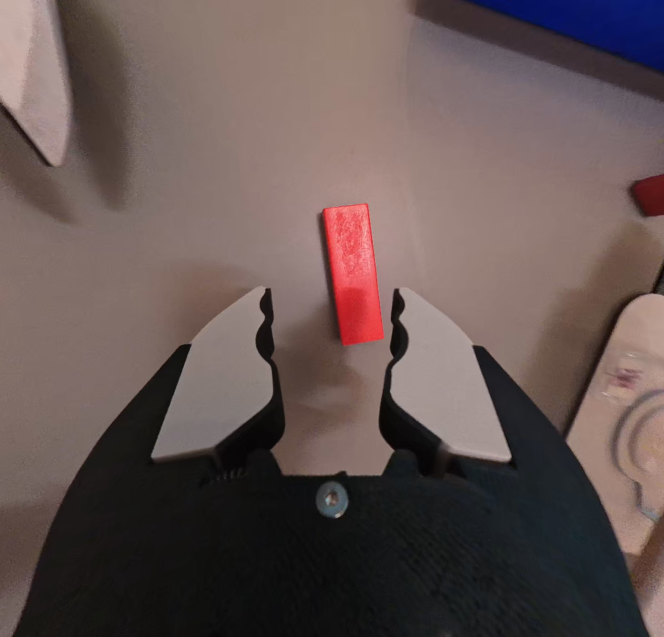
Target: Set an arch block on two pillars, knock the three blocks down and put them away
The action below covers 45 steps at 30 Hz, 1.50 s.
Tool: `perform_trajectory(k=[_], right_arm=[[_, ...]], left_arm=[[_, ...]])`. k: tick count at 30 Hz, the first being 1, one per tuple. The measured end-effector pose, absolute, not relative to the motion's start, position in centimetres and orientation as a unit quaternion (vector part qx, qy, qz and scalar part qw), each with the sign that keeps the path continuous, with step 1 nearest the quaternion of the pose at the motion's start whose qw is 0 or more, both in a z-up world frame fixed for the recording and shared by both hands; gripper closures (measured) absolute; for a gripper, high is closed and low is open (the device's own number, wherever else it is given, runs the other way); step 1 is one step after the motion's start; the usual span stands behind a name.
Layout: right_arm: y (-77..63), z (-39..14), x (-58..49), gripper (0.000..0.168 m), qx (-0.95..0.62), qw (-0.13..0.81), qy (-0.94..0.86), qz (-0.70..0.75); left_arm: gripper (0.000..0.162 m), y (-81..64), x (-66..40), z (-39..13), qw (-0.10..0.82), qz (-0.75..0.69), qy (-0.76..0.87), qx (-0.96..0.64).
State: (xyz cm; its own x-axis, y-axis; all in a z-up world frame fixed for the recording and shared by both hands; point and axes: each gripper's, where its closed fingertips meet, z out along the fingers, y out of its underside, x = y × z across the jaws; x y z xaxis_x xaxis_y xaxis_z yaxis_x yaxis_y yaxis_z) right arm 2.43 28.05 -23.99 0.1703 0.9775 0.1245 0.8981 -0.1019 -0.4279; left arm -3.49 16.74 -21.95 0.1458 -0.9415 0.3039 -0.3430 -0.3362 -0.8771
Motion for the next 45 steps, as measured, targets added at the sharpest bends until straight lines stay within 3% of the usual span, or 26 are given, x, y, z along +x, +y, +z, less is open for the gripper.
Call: perform_trajectory(k=[8, 11, 15, 22, 26, 29, 35, 45], right_arm=[[29.1, -28.2, 2.9, 0.114, -0.757, 0.147, -0.629, 0.099], [29.6, -28.8, 3.1, 0.136, -0.758, 0.138, -0.634, 0.076], [29.3, -28.7, 3.4, 0.136, -0.758, 0.122, -0.638, 0.063], [28.2, -20.0, 11.9, 0.136, -0.840, 0.180, -0.511, -0.022], [25.6, -14.2, 24.4, 0.136, -0.918, 0.246, -0.302, -0.075], [21.5, -12.9, 34.1, 0.136, -0.948, 0.267, -0.137, -0.109], [15.4, -20.3, 41.8, 0.136, -0.974, 0.214, 0.041, -0.067], [13.3, -28.6, 42.0, 0.136, -0.990, 0.118, 0.077, -0.025]], left_arm=[[0.142, 16.7, -4.3, -22.3, 0.326, -0.462, 0.467, -0.680], [0.142, 16.8, -4.5, -22.4, 0.324, -0.464, 0.465, -0.681], [0.142, 16.9, -4.6, -22.4, 0.324, -0.466, 0.464, -0.680], [0.142, 16.6, -4.8, -22.7, 0.324, -0.472, 0.456, -0.682], [0.142, 16.5, -5.2, -23.0, 0.317, -0.476, 0.451, -0.685], [0.142, 16.8, -5.8, -23.0, 0.320, -0.476, 0.445, -0.688], [0.142, 17.6, -6.0, -22.5, 0.321, -0.482, 0.438, -0.688], [0.140, 16.4, -5.1, -22.7, 0.306, -0.467, 0.467, -0.686]])
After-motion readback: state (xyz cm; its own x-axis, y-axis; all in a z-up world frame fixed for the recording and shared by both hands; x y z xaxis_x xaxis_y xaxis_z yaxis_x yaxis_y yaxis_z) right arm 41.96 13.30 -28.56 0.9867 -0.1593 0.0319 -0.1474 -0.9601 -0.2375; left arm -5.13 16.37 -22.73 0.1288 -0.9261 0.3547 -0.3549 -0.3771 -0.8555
